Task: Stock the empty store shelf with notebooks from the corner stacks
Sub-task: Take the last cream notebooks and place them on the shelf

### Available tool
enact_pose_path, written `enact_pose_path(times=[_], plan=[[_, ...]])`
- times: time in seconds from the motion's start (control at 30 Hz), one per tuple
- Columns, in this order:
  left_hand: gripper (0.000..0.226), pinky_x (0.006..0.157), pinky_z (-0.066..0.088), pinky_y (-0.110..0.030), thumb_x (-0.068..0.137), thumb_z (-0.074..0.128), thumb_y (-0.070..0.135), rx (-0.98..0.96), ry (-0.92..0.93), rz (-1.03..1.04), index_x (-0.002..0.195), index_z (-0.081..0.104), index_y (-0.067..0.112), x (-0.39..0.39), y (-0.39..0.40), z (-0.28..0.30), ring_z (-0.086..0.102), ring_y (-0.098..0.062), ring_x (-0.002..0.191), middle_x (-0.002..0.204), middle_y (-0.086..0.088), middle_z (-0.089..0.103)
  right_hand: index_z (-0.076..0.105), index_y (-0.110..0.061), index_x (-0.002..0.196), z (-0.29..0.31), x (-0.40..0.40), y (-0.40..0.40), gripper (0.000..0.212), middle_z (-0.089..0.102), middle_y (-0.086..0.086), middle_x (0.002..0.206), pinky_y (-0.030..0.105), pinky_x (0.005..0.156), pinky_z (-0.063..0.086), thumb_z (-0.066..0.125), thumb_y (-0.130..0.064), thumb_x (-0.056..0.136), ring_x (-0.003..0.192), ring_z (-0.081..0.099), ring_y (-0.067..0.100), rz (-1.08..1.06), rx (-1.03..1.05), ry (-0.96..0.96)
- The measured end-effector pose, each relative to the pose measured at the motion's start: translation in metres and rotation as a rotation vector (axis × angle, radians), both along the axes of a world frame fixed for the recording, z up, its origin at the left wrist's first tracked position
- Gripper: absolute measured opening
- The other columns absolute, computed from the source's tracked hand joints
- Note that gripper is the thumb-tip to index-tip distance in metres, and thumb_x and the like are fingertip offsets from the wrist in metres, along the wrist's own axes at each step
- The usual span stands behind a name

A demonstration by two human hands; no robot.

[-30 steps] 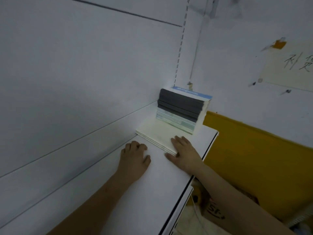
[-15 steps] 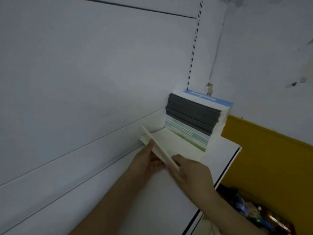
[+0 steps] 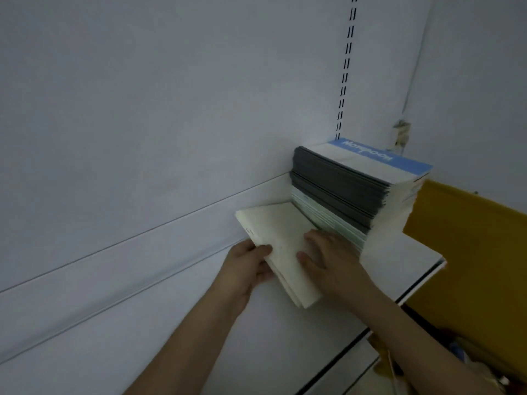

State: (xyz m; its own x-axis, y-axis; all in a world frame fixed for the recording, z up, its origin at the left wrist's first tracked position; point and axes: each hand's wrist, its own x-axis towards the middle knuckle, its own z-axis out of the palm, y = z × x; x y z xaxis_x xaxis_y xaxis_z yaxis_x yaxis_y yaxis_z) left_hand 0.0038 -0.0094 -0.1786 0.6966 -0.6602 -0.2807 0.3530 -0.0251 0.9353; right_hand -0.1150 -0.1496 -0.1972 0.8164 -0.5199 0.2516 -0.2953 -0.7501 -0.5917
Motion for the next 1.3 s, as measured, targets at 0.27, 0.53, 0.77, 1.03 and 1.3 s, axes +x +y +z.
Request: enact_pose_path(times=[0.27,0.53,0.77,1.03,1.3], plan=[[0.035,0.08,0.059,-0.04,0.082,0.064,0.027,-0.145,-0.233,0.133,0.115,0.064,0.014,-0.018,0.045,0.028,0.07,-0.028,0.098,0.111,-0.012,0.072,0.054,-0.035,0.125,0.041,0.008,-0.01,0.061,0.066,-0.009,0.118,0.031,0.085,0.053,0.068,-0.056,0.07,0.101,0.065,0.01,0.112,0.906,-0.272],[0.048,0.086,0.057,-0.049,0.079,0.068,0.034,-0.156,-0.1,0.385,0.122,0.062,0.015,-0.035,0.059,0.006,0.07,-0.031,0.101,0.111,-0.011,0.073,0.064,-0.027,0.114,0.033,0.014,0.006,0.029,0.074,-0.007,0.097,0.027,0.068,0.056,0.068,-0.022,0.086,0.085,0.07,0.009,0.242,1.181,-0.343],[0.057,0.089,0.057,-0.045,0.077,0.081,0.034,0.097,-0.282,0.31,0.128,0.055,0.03,-0.05,0.073,-0.001,0.069,-0.017,0.104,0.12,0.002,0.07,0.065,-0.017,0.116,0.024,0.042,0.03,0.035,0.073,0.005,0.105,0.045,0.08,0.058,0.074,-0.018,0.082,0.092,0.071,0.021,0.251,1.13,-0.278],[0.134,0.099,0.023,0.003,0.07,0.087,0.031,0.472,-0.756,0.184,0.146,-0.022,0.048,-0.08,0.168,0.006,0.015,0.027,0.13,0.148,0.041,0.009,0.062,-0.025,0.116,0.046,0.064,0.102,0.027,0.071,-0.004,0.104,0.037,0.081,0.057,0.066,-0.025,0.09,0.092,0.069,0.015,0.336,1.093,-0.345],[0.123,0.088,0.053,-0.018,0.072,0.086,0.022,0.436,-0.767,0.301,0.144,-0.008,0.055,-0.139,0.319,0.022,0.045,0.006,0.124,0.135,0.032,0.036,0.061,-0.028,0.109,0.067,0.06,0.259,0.024,0.068,-0.01,0.1,0.027,0.072,0.051,0.055,-0.044,0.093,0.09,0.066,0.01,0.524,0.911,-0.121]])
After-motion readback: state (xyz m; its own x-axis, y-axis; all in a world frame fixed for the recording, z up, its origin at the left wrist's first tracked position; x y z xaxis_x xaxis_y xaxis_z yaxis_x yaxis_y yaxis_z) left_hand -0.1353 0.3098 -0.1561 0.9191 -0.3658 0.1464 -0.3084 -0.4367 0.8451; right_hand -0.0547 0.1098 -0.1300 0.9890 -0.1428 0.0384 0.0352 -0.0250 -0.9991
